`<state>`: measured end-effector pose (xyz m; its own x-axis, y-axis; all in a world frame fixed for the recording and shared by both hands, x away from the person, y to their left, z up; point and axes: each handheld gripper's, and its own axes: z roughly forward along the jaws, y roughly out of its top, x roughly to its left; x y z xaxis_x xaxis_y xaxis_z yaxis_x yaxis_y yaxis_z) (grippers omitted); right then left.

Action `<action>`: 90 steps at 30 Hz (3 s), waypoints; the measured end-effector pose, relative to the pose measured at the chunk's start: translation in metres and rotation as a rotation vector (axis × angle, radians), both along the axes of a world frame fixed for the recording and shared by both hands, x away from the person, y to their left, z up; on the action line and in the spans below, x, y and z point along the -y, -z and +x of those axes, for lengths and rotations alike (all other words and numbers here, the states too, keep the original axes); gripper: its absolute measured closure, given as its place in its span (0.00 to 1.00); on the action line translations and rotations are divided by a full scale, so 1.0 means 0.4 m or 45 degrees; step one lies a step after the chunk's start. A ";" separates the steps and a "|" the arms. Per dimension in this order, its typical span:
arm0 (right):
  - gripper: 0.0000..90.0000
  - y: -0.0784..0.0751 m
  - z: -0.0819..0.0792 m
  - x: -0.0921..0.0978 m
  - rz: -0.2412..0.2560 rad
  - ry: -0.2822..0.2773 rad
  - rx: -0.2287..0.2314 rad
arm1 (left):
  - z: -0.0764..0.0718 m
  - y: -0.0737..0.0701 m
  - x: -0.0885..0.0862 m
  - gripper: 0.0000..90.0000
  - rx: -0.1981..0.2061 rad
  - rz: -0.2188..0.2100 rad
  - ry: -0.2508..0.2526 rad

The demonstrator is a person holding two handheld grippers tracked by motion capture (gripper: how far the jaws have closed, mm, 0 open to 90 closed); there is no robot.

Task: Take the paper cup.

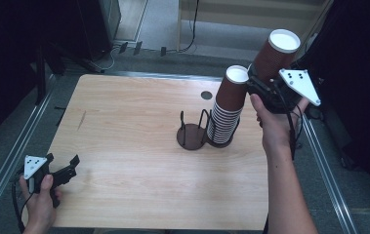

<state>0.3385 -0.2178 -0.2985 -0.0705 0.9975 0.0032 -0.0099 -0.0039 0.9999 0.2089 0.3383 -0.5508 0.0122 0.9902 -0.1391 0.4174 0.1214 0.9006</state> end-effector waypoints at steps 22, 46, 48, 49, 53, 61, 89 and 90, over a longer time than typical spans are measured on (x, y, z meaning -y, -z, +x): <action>0.12 0.129 -0.062 0.081 -0.055 0.097 -0.059 | -0.002 -0.001 0.005 0.11 0.002 0.019 0.003; 0.12 0.291 -0.204 0.055 -0.096 0.079 -0.136 | -0.004 -0.070 0.106 0.11 0.048 0.073 0.217; 0.12 0.296 -0.209 0.052 -0.096 0.075 -0.139 | -0.003 -0.079 0.120 0.11 0.058 0.071 0.243; 0.12 0.301 -0.213 0.049 -0.096 0.070 -0.144 | -0.001 -0.083 0.127 0.11 0.064 0.068 0.256; 0.12 0.321 -0.227 0.037 -0.099 0.057 -0.160 | 0.005 -0.099 0.153 0.11 0.088 0.049 0.316; 0.12 0.388 -0.254 0.004 -0.093 0.046 -0.210 | 0.024 -0.119 0.230 0.10 0.034 0.104 0.408; 0.12 0.490 -0.292 -0.170 -0.161 -0.030 -0.265 | 0.059 -0.181 0.393 0.00 0.087 0.036 0.749; 0.12 0.495 -0.297 -0.181 -0.187 -0.049 -0.264 | 0.058 -0.184 0.396 0.00 0.084 0.024 0.760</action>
<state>0.2198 -0.1453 -0.4963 -0.1213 0.9849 -0.1235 0.1924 0.1454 0.9705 0.2323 0.1798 -0.4773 0.5750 0.8118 -0.1014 0.3515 -0.1332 0.9266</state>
